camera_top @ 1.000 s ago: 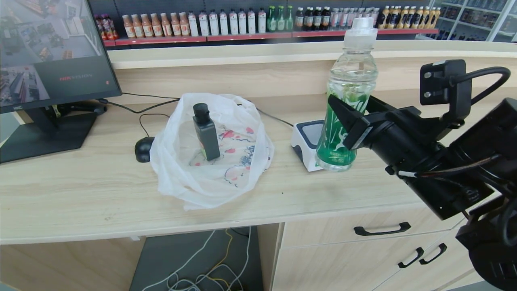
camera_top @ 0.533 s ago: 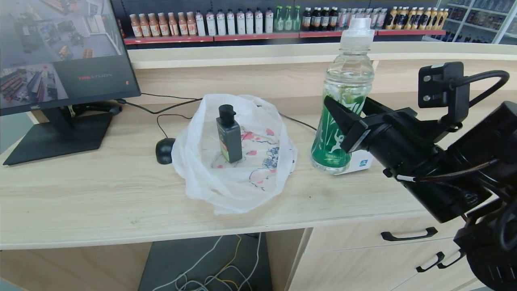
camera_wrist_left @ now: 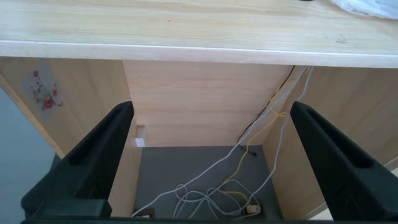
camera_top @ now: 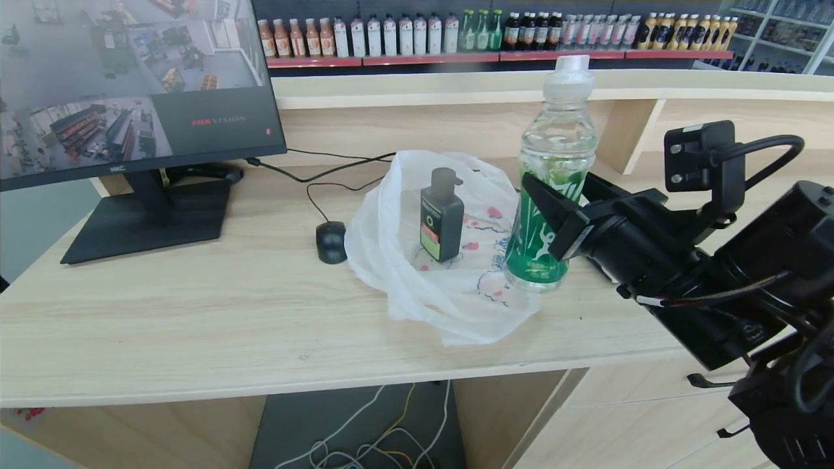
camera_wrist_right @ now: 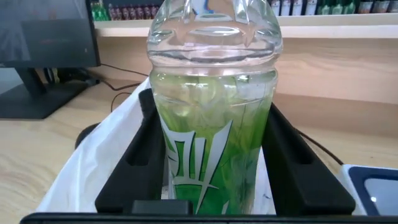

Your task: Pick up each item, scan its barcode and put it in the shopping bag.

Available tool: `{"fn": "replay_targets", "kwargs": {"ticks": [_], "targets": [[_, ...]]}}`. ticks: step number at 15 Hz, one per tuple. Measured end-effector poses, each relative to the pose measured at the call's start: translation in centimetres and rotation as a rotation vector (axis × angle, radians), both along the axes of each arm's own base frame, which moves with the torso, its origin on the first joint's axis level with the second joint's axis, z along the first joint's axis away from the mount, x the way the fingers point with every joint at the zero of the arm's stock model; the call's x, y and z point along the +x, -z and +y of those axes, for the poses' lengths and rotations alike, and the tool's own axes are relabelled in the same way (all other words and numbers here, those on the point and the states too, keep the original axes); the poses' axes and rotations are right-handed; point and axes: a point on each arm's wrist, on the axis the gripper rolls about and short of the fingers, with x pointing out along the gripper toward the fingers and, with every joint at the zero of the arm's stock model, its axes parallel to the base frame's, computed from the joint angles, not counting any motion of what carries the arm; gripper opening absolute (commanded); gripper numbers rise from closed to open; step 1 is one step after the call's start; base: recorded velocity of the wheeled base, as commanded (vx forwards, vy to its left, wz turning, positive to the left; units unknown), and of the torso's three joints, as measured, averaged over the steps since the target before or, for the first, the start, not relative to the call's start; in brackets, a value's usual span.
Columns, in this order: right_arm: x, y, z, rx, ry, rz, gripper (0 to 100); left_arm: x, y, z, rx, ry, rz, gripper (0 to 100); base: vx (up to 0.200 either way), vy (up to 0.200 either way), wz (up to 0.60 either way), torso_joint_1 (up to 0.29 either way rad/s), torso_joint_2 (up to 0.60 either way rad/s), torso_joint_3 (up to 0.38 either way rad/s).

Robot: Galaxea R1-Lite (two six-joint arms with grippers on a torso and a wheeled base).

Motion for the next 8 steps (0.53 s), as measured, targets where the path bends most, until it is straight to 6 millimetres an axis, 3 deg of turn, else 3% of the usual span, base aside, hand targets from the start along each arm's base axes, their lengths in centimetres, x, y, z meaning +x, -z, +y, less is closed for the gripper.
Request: {"fn": "replay_targets", "kwargs": {"ticks": [8], "targets": [[2.8, 1.2, 1.6, -0.009, 0.014, 0.017, 0, 0.0, 0.0, 0.0, 0.0, 0.0, 0.0, 100, 0.0, 0.0, 0.0, 0.0, 0.0, 0.0]]}}
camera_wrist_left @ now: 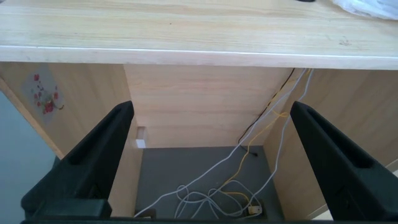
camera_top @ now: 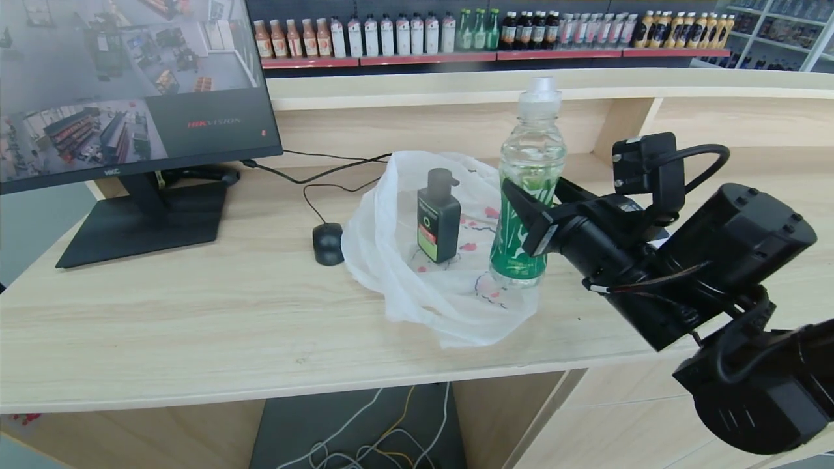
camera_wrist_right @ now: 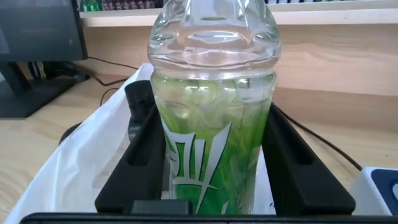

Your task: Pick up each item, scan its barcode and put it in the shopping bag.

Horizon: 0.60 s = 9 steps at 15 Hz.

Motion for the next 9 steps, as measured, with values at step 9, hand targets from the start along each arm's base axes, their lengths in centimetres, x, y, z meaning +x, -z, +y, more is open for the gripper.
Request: {"fn": "replay_targets", "kwargs": {"ticks": [9], "targets": [[3.6, 0.0, 0.3, 0.023, 0.046, -0.038, 0, 0.0, 0.0, 0.0, 0.0, 0.0, 0.0, 100, 0.0, 0.0, 0.0, 0.0, 0.0, 0.0]]}}
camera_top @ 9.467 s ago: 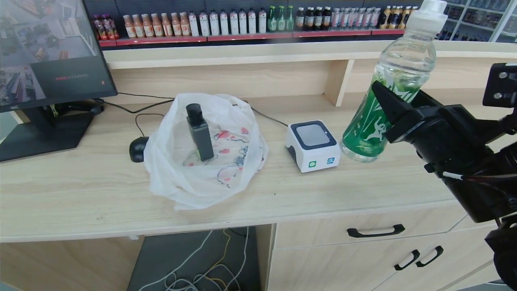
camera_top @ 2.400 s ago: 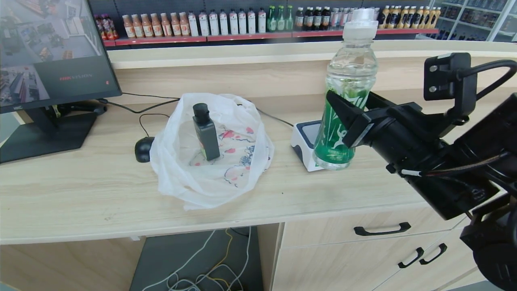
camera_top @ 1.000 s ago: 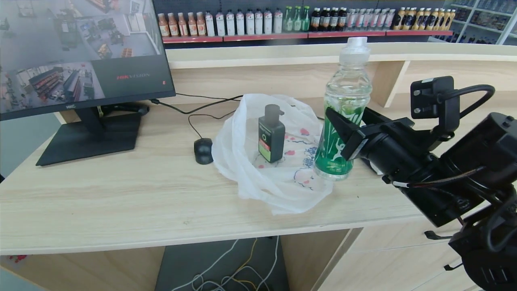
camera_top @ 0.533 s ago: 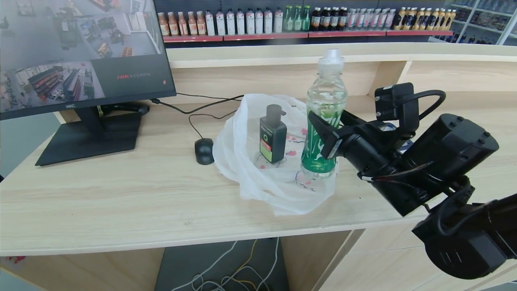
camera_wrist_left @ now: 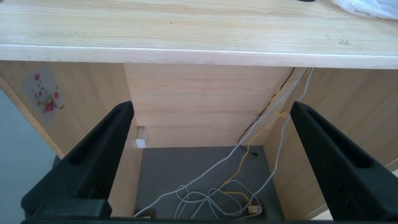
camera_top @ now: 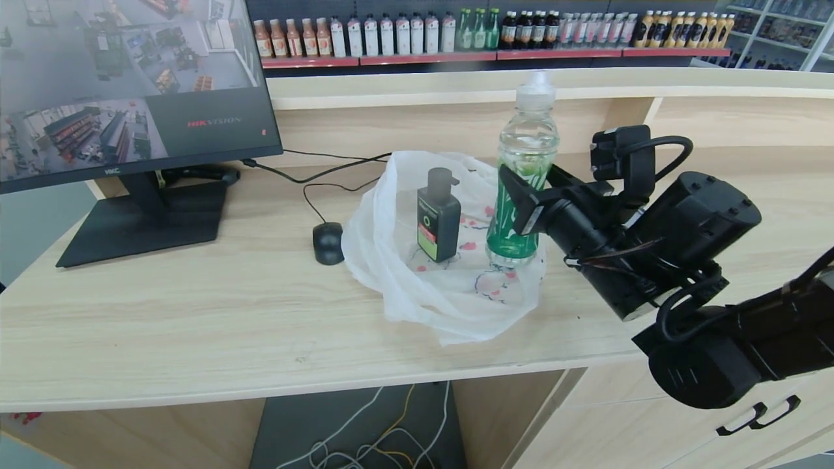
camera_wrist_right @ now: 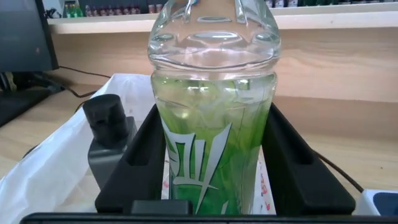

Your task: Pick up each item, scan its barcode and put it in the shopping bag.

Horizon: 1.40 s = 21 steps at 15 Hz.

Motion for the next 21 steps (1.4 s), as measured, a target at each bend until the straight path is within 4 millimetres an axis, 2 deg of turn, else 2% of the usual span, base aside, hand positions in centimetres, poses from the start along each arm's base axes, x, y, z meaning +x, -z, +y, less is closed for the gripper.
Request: {"fn": "replay_targets", "kwargs": {"ticks": [4, 9, 21], "targets": [[2.0, 0.1, 0.9, 0.015, 0.007, -0.025, 0, 0.0, 0.0, 0.0, 0.0, 0.0, 0.0, 100, 0.0, 0.0, 0.0, 0.0, 0.0, 0.0], [3.6, 1.1, 2.1, 0.013, -0.001, -0.026, 0, 0.0, 0.0, 0.0, 0.0, 0.0, 0.0, 100, 0.0, 0.0, 0.0, 0.0, 0.0, 0.0], [4.0, 3.0, 2.3, -0.009, -0.004, 0.008, 0, 0.0, 0.0, 0.0, 0.0, 0.0, 0.0, 100, 0.0, 0.0, 0.0, 0.0, 0.0, 0.0]]}}
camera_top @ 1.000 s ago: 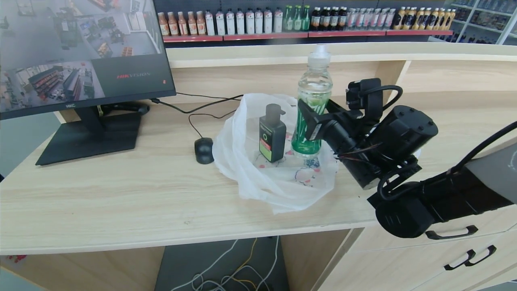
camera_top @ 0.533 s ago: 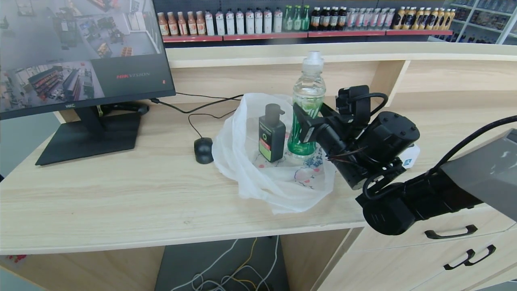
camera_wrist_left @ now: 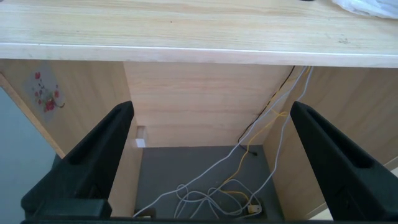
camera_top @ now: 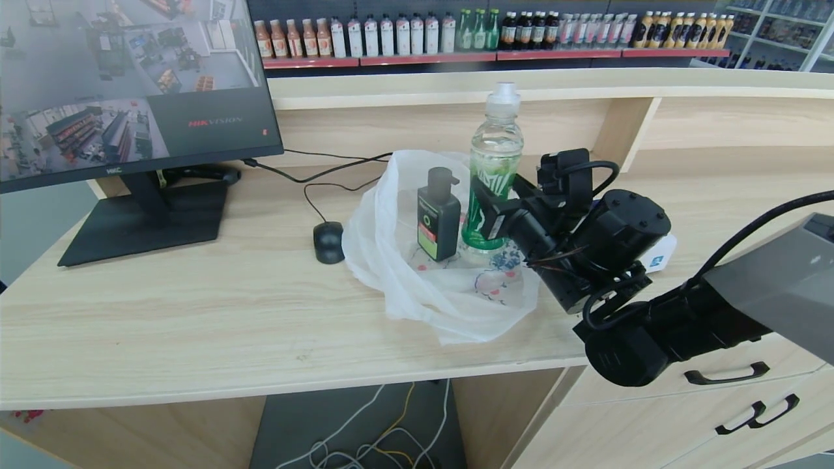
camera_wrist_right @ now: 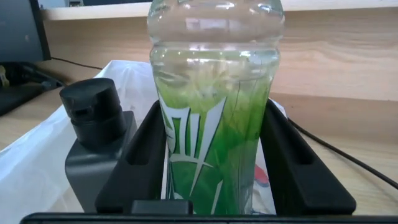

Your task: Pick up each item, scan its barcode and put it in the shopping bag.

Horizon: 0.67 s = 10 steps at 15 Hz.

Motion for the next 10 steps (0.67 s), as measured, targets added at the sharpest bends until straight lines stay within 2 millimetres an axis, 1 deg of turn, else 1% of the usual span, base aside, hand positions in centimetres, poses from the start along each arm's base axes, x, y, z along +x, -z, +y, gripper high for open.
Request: {"fn": "replay_targets", "kwargs": {"ticks": [3, 10], "targets": [[-0.4, 0.6, -0.2, -0.014, -0.001, 0.023, 0, 0.0, 0.0, 0.0, 0.0, 0.0, 0.0, 100, 0.0, 0.0, 0.0, 0.0, 0.0, 0.0], [-1.5, 1.3, -0.1, -0.035, -0.016, 0.056, 0, 0.0, 0.0, 0.0, 0.0, 0.0, 0.0, 100, 0.0, 0.0, 0.0, 0.0, 0.0, 0.0]]}}
